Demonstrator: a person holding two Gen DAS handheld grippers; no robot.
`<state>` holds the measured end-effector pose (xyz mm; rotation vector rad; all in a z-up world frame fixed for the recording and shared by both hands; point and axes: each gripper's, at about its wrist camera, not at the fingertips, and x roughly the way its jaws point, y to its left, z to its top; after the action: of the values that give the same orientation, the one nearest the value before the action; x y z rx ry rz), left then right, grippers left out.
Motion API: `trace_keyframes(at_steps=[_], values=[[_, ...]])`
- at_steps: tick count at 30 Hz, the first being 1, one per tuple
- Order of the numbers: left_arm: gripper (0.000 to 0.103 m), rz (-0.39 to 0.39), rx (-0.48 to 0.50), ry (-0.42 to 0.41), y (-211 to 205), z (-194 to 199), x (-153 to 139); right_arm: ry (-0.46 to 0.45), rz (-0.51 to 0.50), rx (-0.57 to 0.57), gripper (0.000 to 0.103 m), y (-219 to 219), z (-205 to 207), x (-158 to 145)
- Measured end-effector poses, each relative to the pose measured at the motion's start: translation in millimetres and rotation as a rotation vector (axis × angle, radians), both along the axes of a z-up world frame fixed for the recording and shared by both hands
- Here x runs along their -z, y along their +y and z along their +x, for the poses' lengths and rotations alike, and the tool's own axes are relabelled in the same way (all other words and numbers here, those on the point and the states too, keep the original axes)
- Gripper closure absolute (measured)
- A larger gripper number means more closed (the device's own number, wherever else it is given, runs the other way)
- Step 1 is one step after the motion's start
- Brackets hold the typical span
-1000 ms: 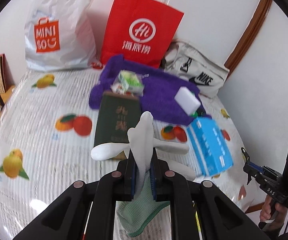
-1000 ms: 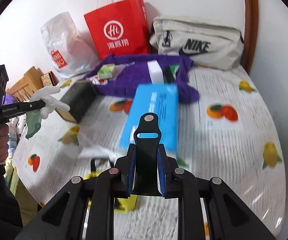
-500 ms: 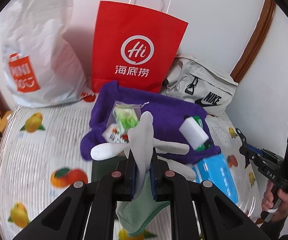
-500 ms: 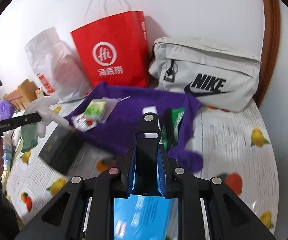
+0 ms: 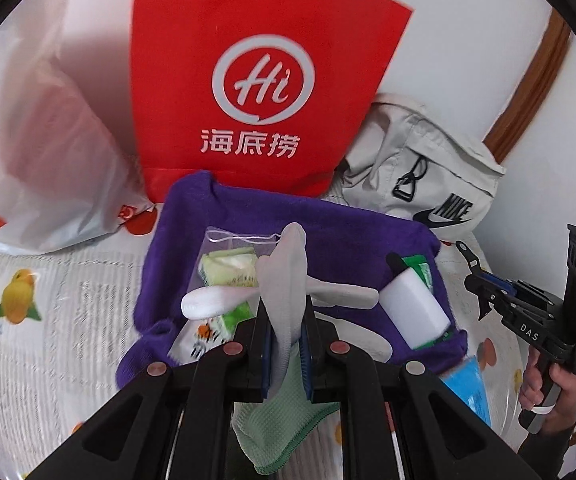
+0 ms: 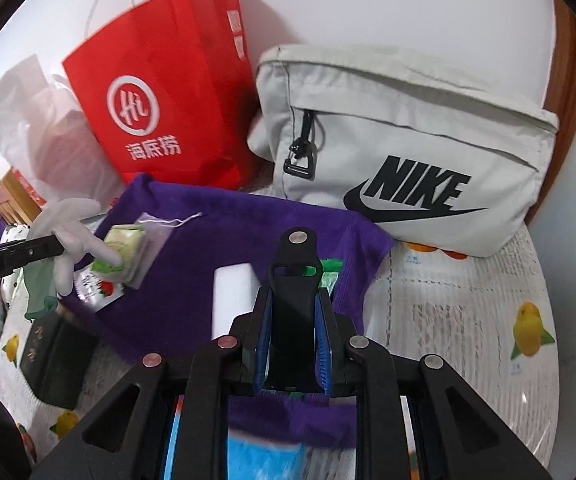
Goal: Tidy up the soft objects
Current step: 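Lay the white glove on the purple towel and open the left tool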
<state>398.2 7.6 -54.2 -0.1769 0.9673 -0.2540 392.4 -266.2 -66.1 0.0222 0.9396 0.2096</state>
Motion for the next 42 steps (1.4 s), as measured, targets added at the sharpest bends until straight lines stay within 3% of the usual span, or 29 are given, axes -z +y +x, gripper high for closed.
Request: trace_keyframes(at_steps=[9, 18, 23, 27, 36, 42], values=[[0.091, 0.021, 0.026, 0.069, -20.8, 39.8, 29.2, 0.058, -0.009, -0.032, 0.082, 4.5, 34.0, 28.7], [0.089, 0.044, 0.034, 0.114, -31.4, 54.7, 47.1, 0.134, 0.011, -0.068, 0.082, 10.8, 45.8, 50.4], [0.08, 0.069, 0.031, 0.115, -34.9, 55.2, 46.4, 0.145, 0.013, -0.057, 0.08, 7.8, 46.8, 52.7], [0.07, 0.077, 0.031, 0.118, -35.7, 52.9, 42.9, 0.109, 0.004, -0.042, 0.06, 4.8, 38.3, 43.2], [0.042, 0.088, 0.004, 0.082, -29.4, 31.7, 19.6, 0.065, 0.004, -0.027, 0.059, -2.3, 3.2, 11.2], [0.039, 0.12, -0.005, 0.044, -27.7, 8.7, -0.1, 0.046, 0.008, -0.026, 0.06, -0.9, -29.3, -1.5]])
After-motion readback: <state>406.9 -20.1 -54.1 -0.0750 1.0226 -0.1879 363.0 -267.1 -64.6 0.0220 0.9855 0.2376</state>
